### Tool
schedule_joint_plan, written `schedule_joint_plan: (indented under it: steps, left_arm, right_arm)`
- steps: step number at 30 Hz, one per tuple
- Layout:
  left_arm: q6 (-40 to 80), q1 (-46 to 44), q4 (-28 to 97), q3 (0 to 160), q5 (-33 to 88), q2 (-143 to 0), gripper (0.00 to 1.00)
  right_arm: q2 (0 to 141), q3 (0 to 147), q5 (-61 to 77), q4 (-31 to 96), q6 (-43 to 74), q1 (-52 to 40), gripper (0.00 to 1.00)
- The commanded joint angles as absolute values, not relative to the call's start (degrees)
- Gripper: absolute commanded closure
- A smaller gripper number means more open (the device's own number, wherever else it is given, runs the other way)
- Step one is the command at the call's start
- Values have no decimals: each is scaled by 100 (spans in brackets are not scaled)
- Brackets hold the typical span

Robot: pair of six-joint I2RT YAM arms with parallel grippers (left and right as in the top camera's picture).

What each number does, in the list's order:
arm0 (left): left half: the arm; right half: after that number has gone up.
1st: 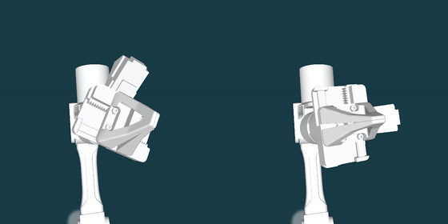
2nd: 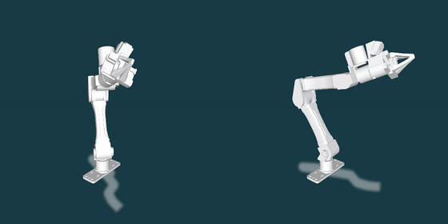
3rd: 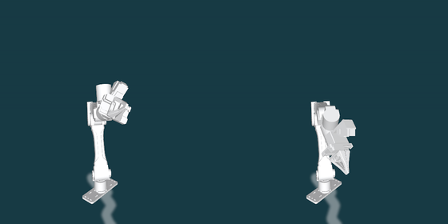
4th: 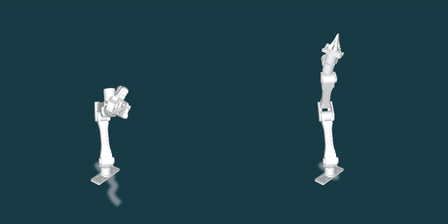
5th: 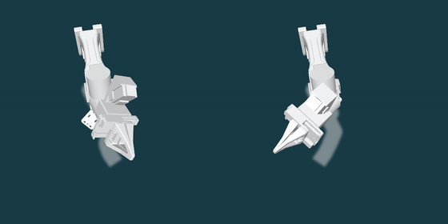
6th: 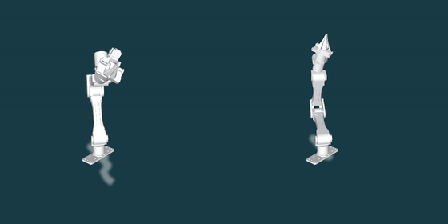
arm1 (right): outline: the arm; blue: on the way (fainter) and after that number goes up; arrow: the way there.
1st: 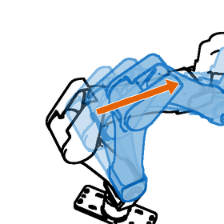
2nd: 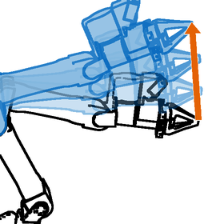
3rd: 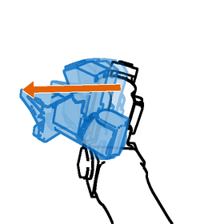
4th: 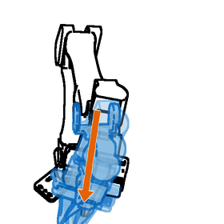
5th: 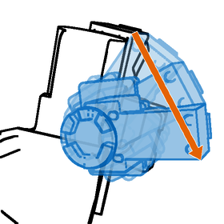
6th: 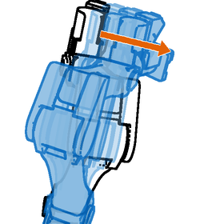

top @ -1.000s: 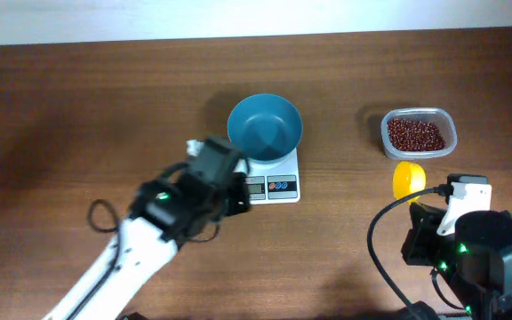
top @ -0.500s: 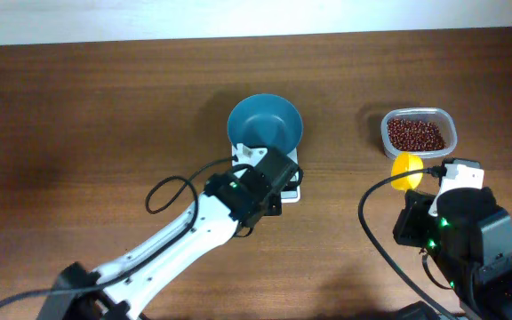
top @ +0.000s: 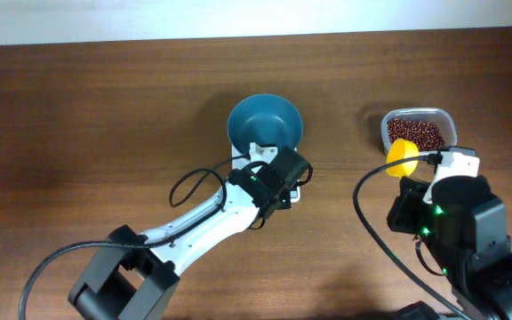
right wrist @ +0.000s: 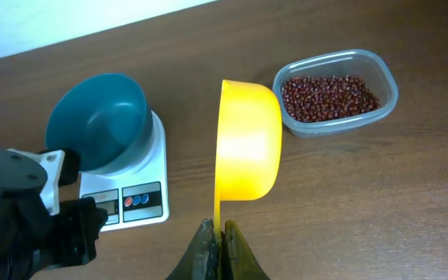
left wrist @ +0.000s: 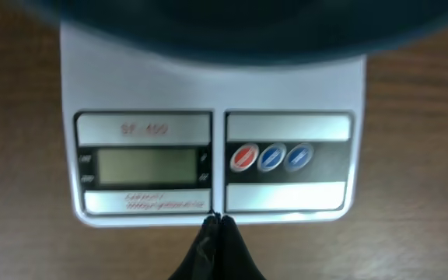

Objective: Scoop item into bowl and weigh 50g on scale

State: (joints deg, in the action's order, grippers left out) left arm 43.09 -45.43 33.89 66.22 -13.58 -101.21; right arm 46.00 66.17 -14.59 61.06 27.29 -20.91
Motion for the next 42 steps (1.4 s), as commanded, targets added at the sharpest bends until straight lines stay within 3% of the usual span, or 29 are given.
schedule_joint_plan:
  steps: [1,42]
  left_arm:
    - [4257,-4565,3223,6578,-1441,-10285,100]
    - [4259,-4560,2377,6576,-1822,-10888,100]
  right_arm:
    - [4676,6733,-1568,5988,2797,-2049,96]
    - [4683,6733,-1570,5892,2794,-2049,96]
